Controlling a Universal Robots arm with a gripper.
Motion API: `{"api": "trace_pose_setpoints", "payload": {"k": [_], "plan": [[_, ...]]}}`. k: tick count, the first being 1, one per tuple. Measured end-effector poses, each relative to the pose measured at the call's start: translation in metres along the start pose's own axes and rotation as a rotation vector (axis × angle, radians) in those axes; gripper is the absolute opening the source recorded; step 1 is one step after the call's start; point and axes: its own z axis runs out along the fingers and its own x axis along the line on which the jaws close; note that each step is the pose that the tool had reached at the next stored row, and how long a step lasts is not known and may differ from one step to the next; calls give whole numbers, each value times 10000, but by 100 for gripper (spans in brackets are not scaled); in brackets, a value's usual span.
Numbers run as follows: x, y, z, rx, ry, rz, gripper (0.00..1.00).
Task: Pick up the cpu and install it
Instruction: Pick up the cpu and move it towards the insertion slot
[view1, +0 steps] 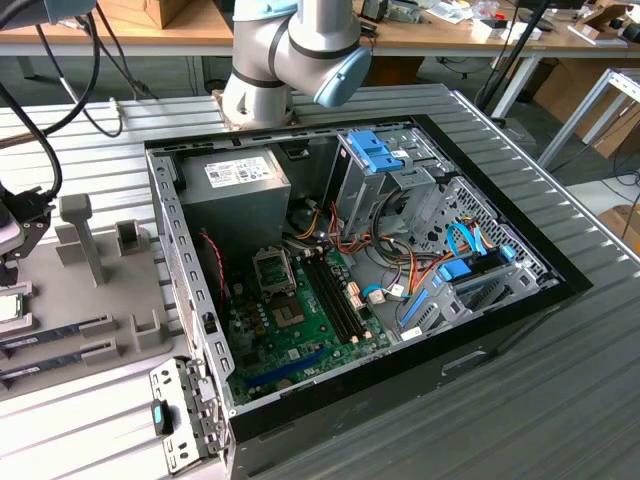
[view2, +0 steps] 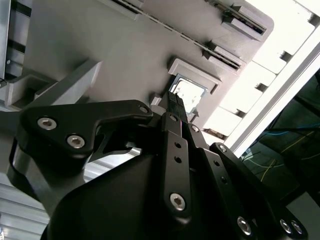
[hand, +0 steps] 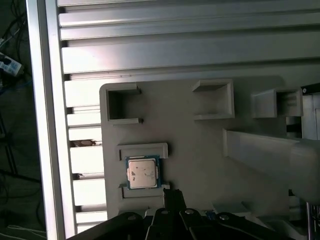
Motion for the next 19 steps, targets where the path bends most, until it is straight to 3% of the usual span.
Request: {"api": "trace_pose_setpoints", "payload": {"k": [19], "plan": [[16, 51, 83, -33, 2, 1, 11]]}}
